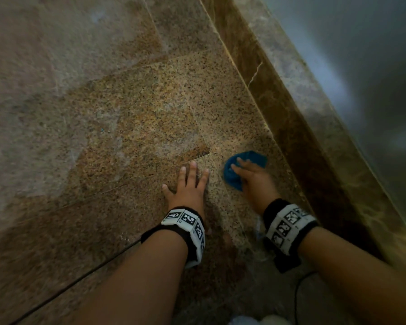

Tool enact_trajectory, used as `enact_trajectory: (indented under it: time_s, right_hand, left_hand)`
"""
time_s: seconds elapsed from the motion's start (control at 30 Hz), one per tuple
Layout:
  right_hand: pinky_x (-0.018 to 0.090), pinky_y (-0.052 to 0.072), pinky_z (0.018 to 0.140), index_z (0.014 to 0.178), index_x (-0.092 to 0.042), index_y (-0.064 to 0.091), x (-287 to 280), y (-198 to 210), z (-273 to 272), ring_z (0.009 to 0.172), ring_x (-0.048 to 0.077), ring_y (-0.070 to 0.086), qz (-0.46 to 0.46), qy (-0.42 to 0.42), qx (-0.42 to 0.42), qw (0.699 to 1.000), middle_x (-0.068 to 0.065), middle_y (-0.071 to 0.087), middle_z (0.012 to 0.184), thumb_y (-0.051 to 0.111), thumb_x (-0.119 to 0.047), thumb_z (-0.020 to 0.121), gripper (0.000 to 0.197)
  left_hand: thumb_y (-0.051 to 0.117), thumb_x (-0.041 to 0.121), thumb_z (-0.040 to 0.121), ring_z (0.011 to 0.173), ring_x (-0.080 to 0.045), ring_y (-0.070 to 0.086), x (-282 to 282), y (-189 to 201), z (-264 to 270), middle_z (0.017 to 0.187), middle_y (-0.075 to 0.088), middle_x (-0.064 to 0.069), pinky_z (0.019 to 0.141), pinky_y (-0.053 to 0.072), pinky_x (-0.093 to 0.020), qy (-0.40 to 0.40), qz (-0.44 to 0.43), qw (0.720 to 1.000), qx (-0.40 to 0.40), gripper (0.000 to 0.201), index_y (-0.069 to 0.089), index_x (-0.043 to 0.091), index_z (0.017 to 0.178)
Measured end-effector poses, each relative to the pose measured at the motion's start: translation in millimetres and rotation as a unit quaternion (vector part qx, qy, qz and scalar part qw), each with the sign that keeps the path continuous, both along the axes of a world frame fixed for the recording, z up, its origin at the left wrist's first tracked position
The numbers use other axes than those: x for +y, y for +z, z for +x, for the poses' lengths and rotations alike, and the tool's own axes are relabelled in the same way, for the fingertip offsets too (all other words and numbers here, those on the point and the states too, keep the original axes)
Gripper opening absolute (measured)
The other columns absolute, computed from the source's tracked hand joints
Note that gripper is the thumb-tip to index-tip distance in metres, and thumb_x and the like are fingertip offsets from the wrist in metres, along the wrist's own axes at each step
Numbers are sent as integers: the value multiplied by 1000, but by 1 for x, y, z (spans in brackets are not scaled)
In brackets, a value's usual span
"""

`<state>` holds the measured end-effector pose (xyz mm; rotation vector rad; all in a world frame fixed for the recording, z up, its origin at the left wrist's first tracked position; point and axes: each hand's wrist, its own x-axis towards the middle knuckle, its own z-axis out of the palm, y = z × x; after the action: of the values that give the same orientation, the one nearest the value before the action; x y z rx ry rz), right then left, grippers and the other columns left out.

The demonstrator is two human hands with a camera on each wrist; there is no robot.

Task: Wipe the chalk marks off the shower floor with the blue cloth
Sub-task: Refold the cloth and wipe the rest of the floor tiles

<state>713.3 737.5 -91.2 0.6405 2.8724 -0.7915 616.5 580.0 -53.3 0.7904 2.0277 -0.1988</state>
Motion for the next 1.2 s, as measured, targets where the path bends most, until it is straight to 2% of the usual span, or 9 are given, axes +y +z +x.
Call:
enact_trajectory:
  time_s: [0.07, 0.2, 0.37, 0.5, 0.67, 0.83, 1.0, 1.1, 1.2]
  right_hand:
    - [37, 19, 115, 138, -8, 45, -22, 4, 5, 140, 34, 26, 8, 35, -18, 999, 16, 33, 149, 56, 5, 85, 55]
    - [63, 43, 92, 116, -3, 64, -25, -2, 20, 115, 45, 54, -40, 197, -6, 980, 24, 57, 126, 75, 7, 63, 55]
    - [28, 17, 113, 129, 2, 51, 29, 0, -6, 135, 36, 34, -17, -27, 17, 999, 22, 38, 143, 52, 8, 87, 43]
    - [32, 19, 112, 128, -2, 54, 1, 2, 3, 135, 37, 35, 49, 41, 10, 998, 20, 41, 143, 57, -3, 89, 39]
    - [58, 43, 90, 110, 2, 67, 13, -1, 8, 106, 49, 59, -28, 123, -2, 992, 29, 59, 119, 71, 19, 63, 50]
    - [16, 17, 107, 127, 7, 52, 18, 1, -5, 135, 34, 35, -27, -43, 27, 998, 23, 38, 144, 49, 10, 89, 38]
    - [41, 26, 110, 127, -4, 56, -18, 1, 21, 132, 37, 40, 12, 134, -35, 990, 17, 45, 141, 64, 8, 79, 50]
    - [37, 24, 115, 128, -6, 55, 5, 9, 15, 136, 27, 36, -83, 26, -28, 996, 10, 39, 147, 57, 6, 86, 43]
    - [27, 14, 114, 136, -1, 45, 36, 10, 12, 140, 30, 28, -31, -34, -45, 998, 18, 32, 149, 47, 9, 90, 47]
  left_hand:
    - [87, 39, 67, 143, -27, -28, 0, 0, 0, 151, -41, 1, 111, 6, -69, -1, 0, 1000, 7, 140, -29, 34, 146]
    - [86, 39, 68, 143, -27, -28, -1, -1, 1, 151, -41, 1, 111, 6, -69, 1, 0, 1000, 8, 138, -28, 33, 146]
    - [88, 45, 62, 143, -28, -28, -1, 0, 0, 151, -40, 1, 111, 6, -69, -4, 2, 1000, 3, 144, -29, 34, 146]
    - [87, 44, 64, 144, -27, -27, -1, 2, 1, 152, -40, 1, 111, 7, -69, -1, 3, 1000, 7, 141, -28, 35, 146]
    - [86, 38, 67, 144, -27, -27, 0, -1, 2, 152, -39, 2, 112, 7, -68, 6, 4, 1000, 15, 138, -27, 36, 146]
    - [88, 39, 64, 144, -26, -28, 0, -3, 2, 151, -41, 2, 111, 6, -68, 2, 2, 1000, 17, 142, -28, 37, 145]
    - [87, 43, 64, 144, -27, -28, 1, -1, 2, 151, -41, 2, 112, 6, -67, 5, -8, 1000, 15, 142, -29, 36, 145]
    - [87, 45, 63, 144, -27, -27, 1, -2, 3, 151, -41, 2, 112, 7, -67, -1, -5, 1000, 21, 143, -29, 36, 145]
    - [88, 44, 63, 144, -27, -26, 0, -4, 3, 151, -40, 3, 112, 8, -67, -3, 2, 1000, 29, 142, -28, 37, 145]
